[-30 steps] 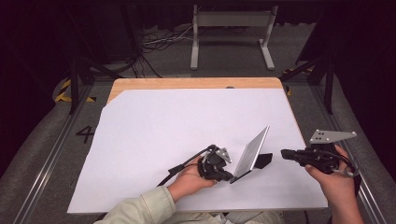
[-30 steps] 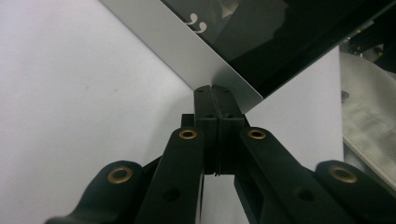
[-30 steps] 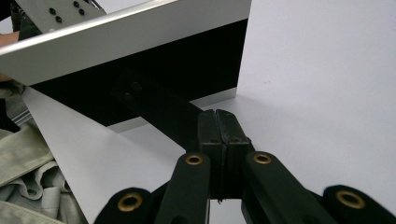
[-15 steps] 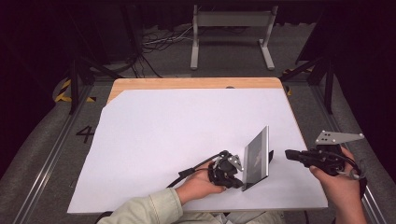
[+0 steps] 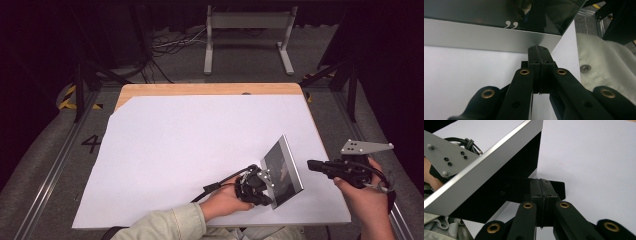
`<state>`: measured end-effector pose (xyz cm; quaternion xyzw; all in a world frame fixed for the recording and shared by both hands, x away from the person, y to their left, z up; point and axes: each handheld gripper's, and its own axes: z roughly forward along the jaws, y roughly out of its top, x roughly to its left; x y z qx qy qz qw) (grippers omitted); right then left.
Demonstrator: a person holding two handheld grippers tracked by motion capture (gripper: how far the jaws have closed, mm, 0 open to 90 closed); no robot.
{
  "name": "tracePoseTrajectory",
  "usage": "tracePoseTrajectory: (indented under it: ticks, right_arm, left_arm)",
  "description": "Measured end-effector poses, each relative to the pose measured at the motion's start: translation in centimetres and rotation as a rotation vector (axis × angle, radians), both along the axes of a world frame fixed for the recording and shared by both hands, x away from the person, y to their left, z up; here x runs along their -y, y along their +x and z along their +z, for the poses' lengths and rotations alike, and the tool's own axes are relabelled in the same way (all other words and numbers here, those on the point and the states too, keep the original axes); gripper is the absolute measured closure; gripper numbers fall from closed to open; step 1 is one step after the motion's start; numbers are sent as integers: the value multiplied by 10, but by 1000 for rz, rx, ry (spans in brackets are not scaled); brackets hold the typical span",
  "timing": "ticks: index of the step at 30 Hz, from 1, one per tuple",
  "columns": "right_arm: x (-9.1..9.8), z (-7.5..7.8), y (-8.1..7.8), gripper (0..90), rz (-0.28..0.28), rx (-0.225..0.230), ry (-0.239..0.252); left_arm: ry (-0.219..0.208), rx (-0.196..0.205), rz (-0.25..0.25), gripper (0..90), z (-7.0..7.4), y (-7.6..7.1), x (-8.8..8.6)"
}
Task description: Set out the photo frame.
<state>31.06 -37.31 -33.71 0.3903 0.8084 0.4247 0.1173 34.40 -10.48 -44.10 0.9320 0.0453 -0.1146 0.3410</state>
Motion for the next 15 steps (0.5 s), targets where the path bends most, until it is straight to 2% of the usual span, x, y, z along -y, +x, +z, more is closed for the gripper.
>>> tracePoseTrajectory:
  ticks: [8, 13, 15]
  right_arm:
    - [4, 5, -3, 873, -45, -2, 30]
    - [6, 7, -4, 862, -74, -3, 40]
    - [7, 9, -5, 864, -90, -12, 51]
  left_arm:
    - [-14, 3, 3, 900, -1, -3, 13]
    - [-20, -3, 9, 892, -1, -2, 9]
    - [-15, 34, 23, 872, 3, -1, 3]
